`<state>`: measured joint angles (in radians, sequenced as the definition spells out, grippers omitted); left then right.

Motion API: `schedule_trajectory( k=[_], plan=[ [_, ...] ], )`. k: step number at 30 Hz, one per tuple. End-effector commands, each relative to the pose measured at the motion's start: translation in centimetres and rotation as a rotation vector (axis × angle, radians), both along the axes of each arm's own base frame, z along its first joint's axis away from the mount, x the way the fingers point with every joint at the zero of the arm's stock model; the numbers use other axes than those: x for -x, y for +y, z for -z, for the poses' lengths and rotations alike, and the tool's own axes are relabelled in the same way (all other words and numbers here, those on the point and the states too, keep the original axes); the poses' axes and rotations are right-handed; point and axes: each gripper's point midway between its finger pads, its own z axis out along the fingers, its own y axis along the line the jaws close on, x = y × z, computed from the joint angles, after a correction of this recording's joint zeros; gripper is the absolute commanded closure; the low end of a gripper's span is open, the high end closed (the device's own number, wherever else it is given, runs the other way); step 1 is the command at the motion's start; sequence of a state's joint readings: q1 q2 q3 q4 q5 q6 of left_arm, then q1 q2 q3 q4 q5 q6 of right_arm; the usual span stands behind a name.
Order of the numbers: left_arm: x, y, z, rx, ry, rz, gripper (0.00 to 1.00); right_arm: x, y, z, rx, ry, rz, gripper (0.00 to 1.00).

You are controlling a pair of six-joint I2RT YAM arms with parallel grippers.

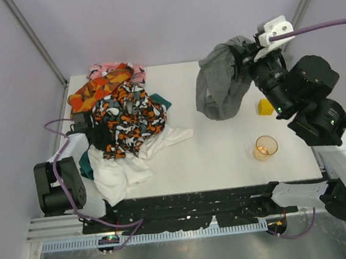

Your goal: Pick out a specific cloth from the pile

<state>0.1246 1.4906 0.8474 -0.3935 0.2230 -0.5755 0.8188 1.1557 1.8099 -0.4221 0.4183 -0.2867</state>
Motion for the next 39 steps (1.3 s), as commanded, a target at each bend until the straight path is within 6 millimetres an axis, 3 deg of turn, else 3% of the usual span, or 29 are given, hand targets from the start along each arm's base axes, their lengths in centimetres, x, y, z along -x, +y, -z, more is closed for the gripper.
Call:
schedule_trajectory(
  k=[1,2,3,4,5,6,7,8,9,10,11,13,16,19,22,26,30,33,35,36,38,39],
  plan=[
    [0.3,1.0,0.6,-0.035,0.058,-0.034,0.56,1.1,-1.1,4.3,0.048,0.102,-0.005,0.95],
    [0.1,0.9,0.3,-0.025,0.049,-0.028,0.44,2.0,-0.8,5.2,0.029,0.131,-0.057,0.95],
    [-0.1,0.7,-0.2,-0.016,0.037,-0.024,0.35,1.7,0.1,8.3,0.063,0.187,-0.075,0.95],
    [-0.3,0.6,-0.8,-0.008,0.022,-0.020,0.28,2.4,-0.2,8.7,0.024,0.197,-0.089,0.95],
    [-0.5,0.4,-1.6,-0.002,0.001,-0.020,0.05,2.0,0.1,11.8,0.046,0.250,-0.076,0.95],
    [-0.4,0.0,-2.6,0.014,-0.007,-0.013,0.00,1.9,-0.4,14.0,0.021,0.285,-0.041,0.95],
    [-0.3,-0.5,-3.9,0.028,-0.036,0.001,0.00,2.3,-1.2,14.2,-0.023,0.282,-0.023,0.95],
    [-0.2,-1.1,-5.5,0.028,-0.079,0.013,0.00,1.9,-1.1,17.8,-0.013,0.344,0.004,0.95],
    [0.0,-1.5,-6.7,0.024,-0.116,0.018,0.00,2.3,-1.2,18.1,-0.071,0.342,-0.008,0.95],
    [0.3,-2.2,-8.4,0.012,-0.170,0.033,0.00,2.1,-0.7,21.8,-0.062,0.401,-0.001,0.94],
    [0.7,-2.9,-10.0,-0.004,-0.215,0.049,0.01,2.1,-0.9,22.7,-0.090,0.407,0.011,0.95],
    [1.9,-3.7,-13.0,-0.054,-0.297,0.061,0.00,1.6,-1.5,26.6,-0.081,0.472,0.083,0.95],
    [4.5,-2.4,-15.9,-0.184,-0.383,-0.021,0.00,1.2,-2.0,33.1,-0.074,0.588,0.176,0.95],
    [6.9,-1.4,-16.1,-0.258,-0.407,-0.066,0.00,0.8,-1.4,38.5,-0.084,0.691,0.202,0.95],
    [8.6,-1.3,-15.6,-0.255,-0.403,-0.061,0.00,0.1,-2.2,43.7,-0.076,0.790,0.242,0.92],
    [9.7,-1.4,-15.7,-0.241,-0.413,-0.046,0.00,-0.4,0.4,49.2,-0.042,0.940,0.159,0.91],
    [10.2,-1.5,-16.4,-0.229,-0.453,-0.038,0.00,-1.7,2.3,50.8,-0.004,0.999,0.134,0.89],
    [10.8,-0.7,-16.6,-0.260,-0.459,-0.066,0.00,-2.5,3.2,49.6,-0.020,0.991,0.117,0.83],
    [11.0,-0.4,-16.8,-0.273,-0.464,-0.071,0.00,-2.8,4.0,47.2,-0.030,0.953,0.065,0.67],
    [11.1,-0.3,-16.9,-0.275,-0.467,-0.071,0.01,-2.8,3.8,45.6,-0.041,0.927,0.062,0.64],
    [11.3,-0.4,-17.1,-0.273,-0.469,-0.059,0.00,-2.8,2.8,42.1,-0.077,0.862,0.093,0.43],
    [11.3,-0.5,-17.2,-0.274,-0.470,-0.049,0.01,-3.2,1.8,39.2,-0.112,0.796,0.129,0.25]
  ],
)
